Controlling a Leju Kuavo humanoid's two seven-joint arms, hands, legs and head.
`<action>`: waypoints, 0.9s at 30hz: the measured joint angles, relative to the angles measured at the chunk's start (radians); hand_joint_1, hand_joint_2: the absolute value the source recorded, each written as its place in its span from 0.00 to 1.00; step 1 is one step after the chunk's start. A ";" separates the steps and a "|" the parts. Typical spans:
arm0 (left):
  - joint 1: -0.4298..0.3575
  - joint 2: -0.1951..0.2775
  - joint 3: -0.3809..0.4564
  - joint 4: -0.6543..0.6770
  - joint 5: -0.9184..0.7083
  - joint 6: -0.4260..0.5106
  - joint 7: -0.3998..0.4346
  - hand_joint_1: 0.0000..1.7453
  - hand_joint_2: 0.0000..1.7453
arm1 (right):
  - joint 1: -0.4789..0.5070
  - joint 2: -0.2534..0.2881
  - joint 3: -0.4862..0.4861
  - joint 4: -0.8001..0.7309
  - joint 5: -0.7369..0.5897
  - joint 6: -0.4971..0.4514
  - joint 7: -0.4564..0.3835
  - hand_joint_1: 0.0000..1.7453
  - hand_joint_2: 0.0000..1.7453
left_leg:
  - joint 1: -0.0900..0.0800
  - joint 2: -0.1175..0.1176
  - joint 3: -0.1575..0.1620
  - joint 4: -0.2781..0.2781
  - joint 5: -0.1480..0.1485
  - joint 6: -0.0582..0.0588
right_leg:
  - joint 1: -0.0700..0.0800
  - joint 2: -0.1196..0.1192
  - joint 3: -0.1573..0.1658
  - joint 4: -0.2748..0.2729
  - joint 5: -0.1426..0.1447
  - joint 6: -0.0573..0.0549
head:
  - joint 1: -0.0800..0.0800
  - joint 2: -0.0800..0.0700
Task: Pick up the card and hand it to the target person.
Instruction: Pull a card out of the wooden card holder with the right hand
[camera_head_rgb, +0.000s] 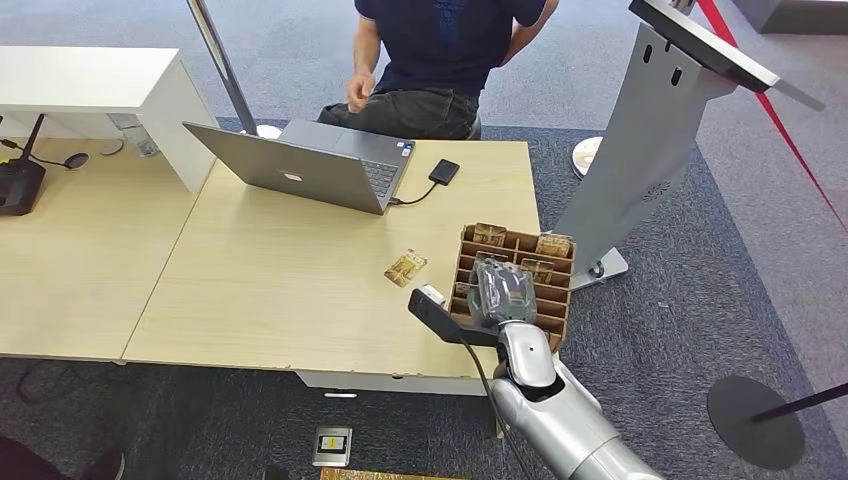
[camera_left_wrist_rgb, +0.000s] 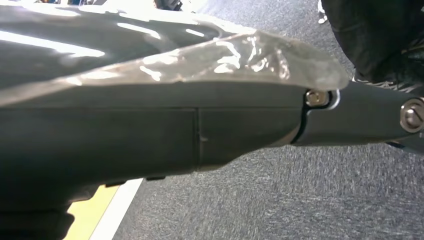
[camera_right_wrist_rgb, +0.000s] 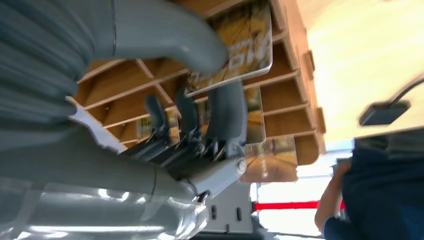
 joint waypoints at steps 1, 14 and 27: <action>0.000 0.000 0.000 0.000 0.000 0.000 0.000 0.00 0.00 | 0.000 0.000 0.000 -0.001 0.000 0.000 0.000 0.85 1.00 | 0.000 0.000 0.000 0.000 0.000 0.000 | 0.000 0.000 0.000 0.000 0.000 0.000 | 0.000 0.000; 0.000 0.000 0.000 0.000 0.000 0.000 0.000 0.00 0.00 | 0.001 -0.002 0.000 -0.008 0.001 0.001 0.000 0.85 1.00 | 0.000 0.000 0.000 0.000 0.000 0.000 | 0.000 0.000 0.000 0.000 0.000 0.000 | 0.000 0.000; 0.000 0.000 0.000 0.000 0.001 0.000 0.000 0.00 0.00 | 0.003 -0.004 0.000 -0.026 0.002 0.001 0.000 0.84 1.00 | 0.000 0.000 0.000 0.000 0.000 0.000 | 0.000 0.000 0.000 0.000 0.000 0.000 | 0.000 0.000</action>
